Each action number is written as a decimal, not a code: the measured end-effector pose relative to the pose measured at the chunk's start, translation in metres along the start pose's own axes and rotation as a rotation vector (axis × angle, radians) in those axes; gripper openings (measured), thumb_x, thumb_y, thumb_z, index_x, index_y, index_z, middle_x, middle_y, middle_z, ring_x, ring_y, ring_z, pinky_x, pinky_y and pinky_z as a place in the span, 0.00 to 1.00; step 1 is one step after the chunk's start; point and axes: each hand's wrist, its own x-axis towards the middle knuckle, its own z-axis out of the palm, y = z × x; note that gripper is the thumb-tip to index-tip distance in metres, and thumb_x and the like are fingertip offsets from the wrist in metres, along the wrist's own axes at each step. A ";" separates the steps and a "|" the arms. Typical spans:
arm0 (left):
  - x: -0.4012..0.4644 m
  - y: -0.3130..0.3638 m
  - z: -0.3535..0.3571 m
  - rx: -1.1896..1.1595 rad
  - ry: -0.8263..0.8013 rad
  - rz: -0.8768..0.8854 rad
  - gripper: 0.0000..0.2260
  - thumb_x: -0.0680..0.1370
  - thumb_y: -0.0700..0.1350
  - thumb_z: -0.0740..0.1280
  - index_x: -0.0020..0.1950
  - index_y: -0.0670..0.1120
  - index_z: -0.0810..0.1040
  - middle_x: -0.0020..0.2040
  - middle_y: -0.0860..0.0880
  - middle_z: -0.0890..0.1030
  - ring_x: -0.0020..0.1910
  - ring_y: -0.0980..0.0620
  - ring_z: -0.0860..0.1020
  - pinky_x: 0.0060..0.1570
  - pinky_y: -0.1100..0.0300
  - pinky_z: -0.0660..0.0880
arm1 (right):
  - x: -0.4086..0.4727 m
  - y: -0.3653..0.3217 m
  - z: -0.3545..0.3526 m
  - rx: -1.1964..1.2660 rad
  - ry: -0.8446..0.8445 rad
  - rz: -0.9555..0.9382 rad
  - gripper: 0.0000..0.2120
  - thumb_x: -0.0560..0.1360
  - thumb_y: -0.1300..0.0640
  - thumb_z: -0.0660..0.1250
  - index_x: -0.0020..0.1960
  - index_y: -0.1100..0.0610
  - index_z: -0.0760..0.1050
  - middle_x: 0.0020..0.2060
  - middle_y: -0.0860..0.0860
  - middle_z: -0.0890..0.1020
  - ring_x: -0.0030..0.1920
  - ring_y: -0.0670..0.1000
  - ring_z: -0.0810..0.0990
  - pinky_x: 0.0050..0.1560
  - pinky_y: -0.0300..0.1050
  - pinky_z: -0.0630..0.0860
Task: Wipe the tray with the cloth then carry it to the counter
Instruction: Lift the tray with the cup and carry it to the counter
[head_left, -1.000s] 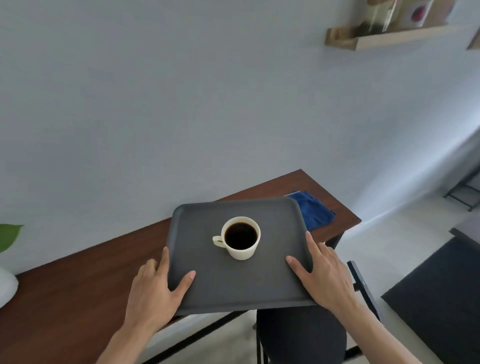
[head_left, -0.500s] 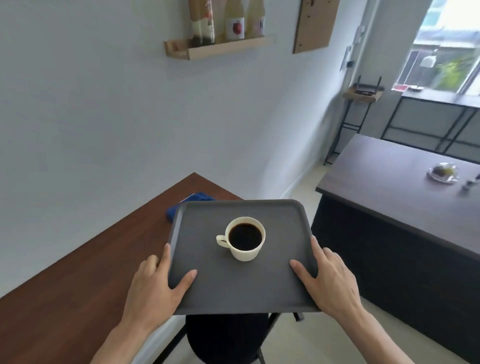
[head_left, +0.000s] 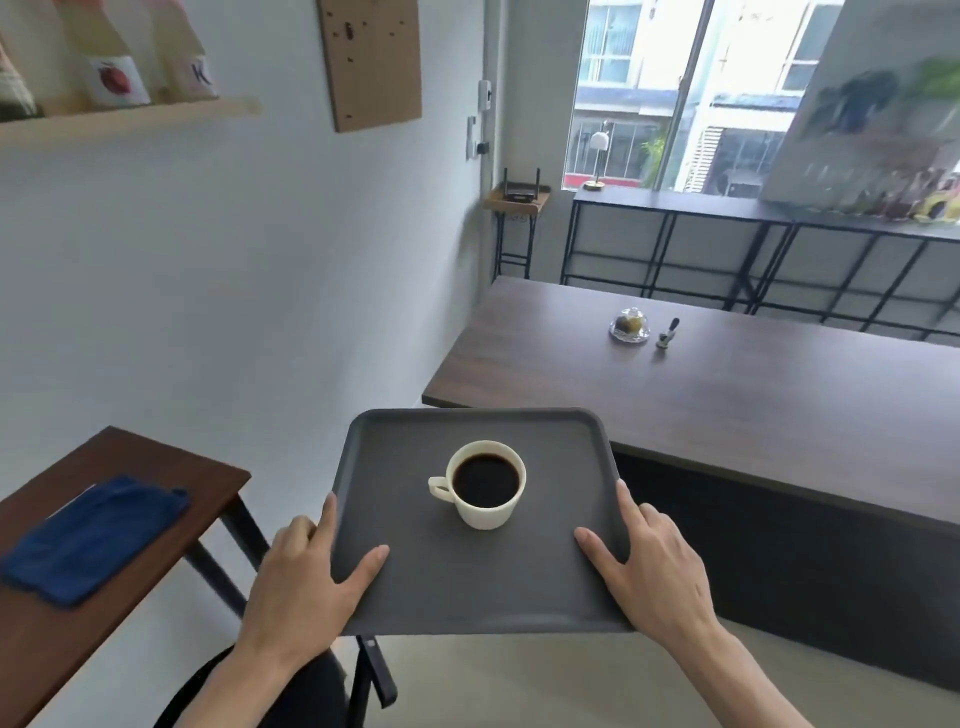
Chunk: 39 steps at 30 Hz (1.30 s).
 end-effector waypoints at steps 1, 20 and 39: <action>0.006 0.015 0.007 -0.007 -0.004 0.015 0.44 0.76 0.74 0.58 0.84 0.48 0.57 0.51 0.52 0.72 0.55 0.51 0.72 0.53 0.52 0.78 | 0.004 0.014 -0.005 -0.003 0.006 0.020 0.41 0.77 0.28 0.55 0.83 0.48 0.55 0.43 0.42 0.71 0.44 0.46 0.71 0.36 0.41 0.66; 0.141 0.192 0.138 -0.020 -0.134 0.264 0.45 0.75 0.77 0.54 0.81 0.46 0.65 0.44 0.52 0.71 0.45 0.50 0.73 0.43 0.54 0.79 | 0.081 0.197 -0.028 -0.022 0.106 0.259 0.41 0.77 0.29 0.59 0.81 0.53 0.62 0.41 0.42 0.71 0.44 0.48 0.72 0.35 0.43 0.71; 0.313 0.234 0.256 -0.020 -0.213 0.301 0.43 0.77 0.73 0.58 0.80 0.42 0.66 0.45 0.51 0.70 0.45 0.49 0.71 0.45 0.51 0.79 | 0.246 0.260 0.059 0.020 0.053 0.328 0.40 0.78 0.30 0.61 0.80 0.56 0.65 0.45 0.47 0.77 0.48 0.51 0.76 0.39 0.49 0.78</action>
